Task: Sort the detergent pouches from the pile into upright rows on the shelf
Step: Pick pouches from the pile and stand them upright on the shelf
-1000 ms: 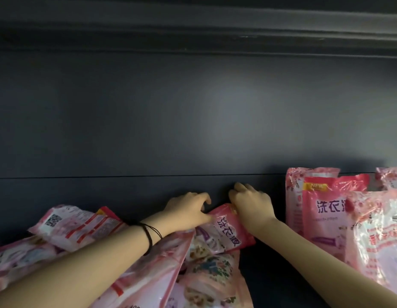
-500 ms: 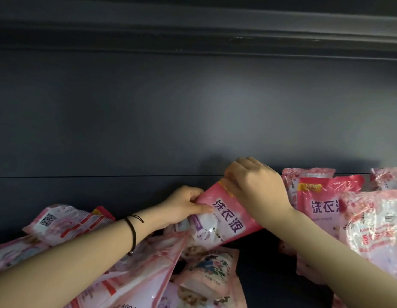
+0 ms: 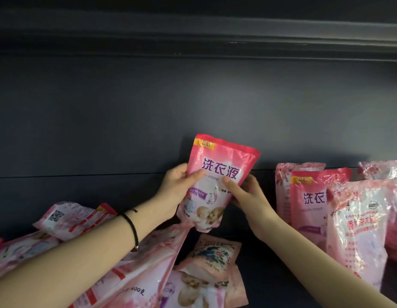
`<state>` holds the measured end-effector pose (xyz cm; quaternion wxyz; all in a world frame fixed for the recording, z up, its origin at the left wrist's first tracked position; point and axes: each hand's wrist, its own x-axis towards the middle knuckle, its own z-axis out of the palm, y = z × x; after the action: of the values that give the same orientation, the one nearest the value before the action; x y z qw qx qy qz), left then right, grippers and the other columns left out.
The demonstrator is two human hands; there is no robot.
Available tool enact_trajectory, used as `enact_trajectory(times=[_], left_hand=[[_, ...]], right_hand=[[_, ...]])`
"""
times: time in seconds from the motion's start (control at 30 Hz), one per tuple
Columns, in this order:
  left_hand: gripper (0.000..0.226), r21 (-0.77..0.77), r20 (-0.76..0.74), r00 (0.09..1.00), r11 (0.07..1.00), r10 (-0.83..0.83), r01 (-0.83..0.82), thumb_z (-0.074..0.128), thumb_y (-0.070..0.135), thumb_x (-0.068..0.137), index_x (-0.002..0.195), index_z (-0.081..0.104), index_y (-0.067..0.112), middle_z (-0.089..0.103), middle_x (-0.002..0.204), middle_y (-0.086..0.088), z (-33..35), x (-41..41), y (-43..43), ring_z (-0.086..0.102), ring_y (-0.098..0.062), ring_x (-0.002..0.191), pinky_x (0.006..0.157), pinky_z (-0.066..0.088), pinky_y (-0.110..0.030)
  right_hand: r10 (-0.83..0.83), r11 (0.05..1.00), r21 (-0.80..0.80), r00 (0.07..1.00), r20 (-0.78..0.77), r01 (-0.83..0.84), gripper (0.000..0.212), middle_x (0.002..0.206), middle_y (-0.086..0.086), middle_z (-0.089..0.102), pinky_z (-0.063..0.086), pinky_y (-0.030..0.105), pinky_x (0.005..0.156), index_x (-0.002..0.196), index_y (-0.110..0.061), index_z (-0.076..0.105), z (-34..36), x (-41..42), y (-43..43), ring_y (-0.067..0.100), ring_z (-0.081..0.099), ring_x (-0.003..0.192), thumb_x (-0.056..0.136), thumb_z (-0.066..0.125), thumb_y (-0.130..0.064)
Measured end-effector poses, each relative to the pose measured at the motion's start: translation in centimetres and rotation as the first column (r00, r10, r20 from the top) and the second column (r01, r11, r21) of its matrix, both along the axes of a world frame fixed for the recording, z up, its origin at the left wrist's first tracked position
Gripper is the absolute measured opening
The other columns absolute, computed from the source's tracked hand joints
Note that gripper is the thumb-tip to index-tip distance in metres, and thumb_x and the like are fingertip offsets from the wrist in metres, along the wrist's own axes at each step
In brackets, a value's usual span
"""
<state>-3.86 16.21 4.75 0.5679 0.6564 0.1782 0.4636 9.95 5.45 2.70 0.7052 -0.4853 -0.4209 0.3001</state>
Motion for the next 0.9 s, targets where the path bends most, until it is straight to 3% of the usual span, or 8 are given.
enact_trajectory(times=[0.07, 0.13, 0.37, 0.63, 0.8, 0.9], left_hand=[[0.037, 0.014, 0.023, 0.999, 1.000, -0.023, 0.022, 0.073, 0.030, 0.071, 0.102, 0.068, 0.010, 0.076, 0.095, -0.006, 0.6, 0.2, -0.8, 0.073, -0.020, 0.085, 0.068, 0.057, -0.029], [0.042, 0.017, 0.050, 0.998, 0.999, -0.049, 0.048, 0.072, 0.032, 0.070, 0.105, 0.067, 0.010, 0.075, 0.098, -0.008, 1.3, 0.3, -1.6, 0.072, -0.022, 0.088, 0.069, 0.057, -0.029], [0.027, 0.023, 0.146, 0.988, 0.999, -0.050, 0.047, 0.067, 0.021, 0.084, 0.108, 0.067, 0.008, 0.074, 0.101, -0.007, 3.4, 0.6, -5.9, 0.072, -0.016, 0.086, 0.066, 0.056, -0.024], [0.017, 0.165, 0.157, 0.982, 0.978, 0.102, -0.128, 0.065, 0.027, 0.088, 0.097, 0.066, 0.013, 0.075, 0.090, 0.000, 2.9, 2.3, -12.8, 0.072, -0.014, 0.083, 0.065, 0.056, -0.022], [0.023, 0.174, 0.171, 0.980, 0.975, 0.105, -0.135, 0.066, 0.031, 0.085, 0.101, 0.065, 0.015, 0.075, 0.094, 0.001, 1.8, 4.0, -17.7, 0.072, -0.013, 0.088, 0.067, 0.056, -0.023], [0.016, 0.171, 0.154, 0.982, 0.976, 0.107, -0.133, 0.061, 0.024, 0.091, 0.106, 0.063, 0.017, 0.074, 0.098, 0.002, 0.4, 5.7, -20.5, 0.071, -0.012, 0.092, 0.068, 0.056, -0.023]], right_hand=[[0.080, 0.996, 0.049, 0.995, -0.061, -0.077, 0.056, 0.110, 0.002, 0.072, 0.055, 0.036, 0.088, 0.122, -0.015, 0.058, 0.1, -0.4, 0.0, 0.020, 0.069, 0.102, 0.073, 0.072, -0.037], [0.066, 0.990, 0.130, 0.994, -0.086, -0.054, 0.040, 0.106, 0.006, 0.074, 0.058, 0.033, 0.078, 0.114, -0.012, 0.064, 0.8, -0.7, -0.3, 0.022, 0.071, 0.098, 0.079, 0.070, -0.031], [0.063, 0.964, 0.264, 0.988, -0.141, -0.024, 0.028, 0.098, 0.010, 0.075, 0.059, 0.031, 0.069, 0.099, -0.010, 0.070, 3.4, -0.3, -3.5, 0.025, 0.073, 0.089, 0.074, 0.075, -0.021], [0.157, 0.957, 0.270, 0.971, -0.178, -0.105, 0.026, 0.097, 0.012, 0.075, 0.059, 0.032, 0.067, 0.104, -0.005, 0.069, 3.8, 1.4, -9.9, 0.025, 0.073, 0.086, 0.079, 0.073, -0.013], [0.208, 0.954, 0.251, 0.964, -0.169, -0.162, 0.030, 0.100, 0.016, 0.074, 0.058, 0.047, 0.079, 0.107, -0.005, 0.067, 3.1, 3.5, -14.3, 0.033, 0.071, 0.093, 0.080, 0.074, -0.017], [0.219, 0.955, 0.240, 0.961, -0.170, -0.175, 0.026, 0.098, 0.014, 0.075, 0.060, 0.038, 0.069, 0.106, -0.006, 0.067, 1.9, 5.3, -17.0, 0.029, 0.073, 0.089, 0.082, 0.072, -0.016]])
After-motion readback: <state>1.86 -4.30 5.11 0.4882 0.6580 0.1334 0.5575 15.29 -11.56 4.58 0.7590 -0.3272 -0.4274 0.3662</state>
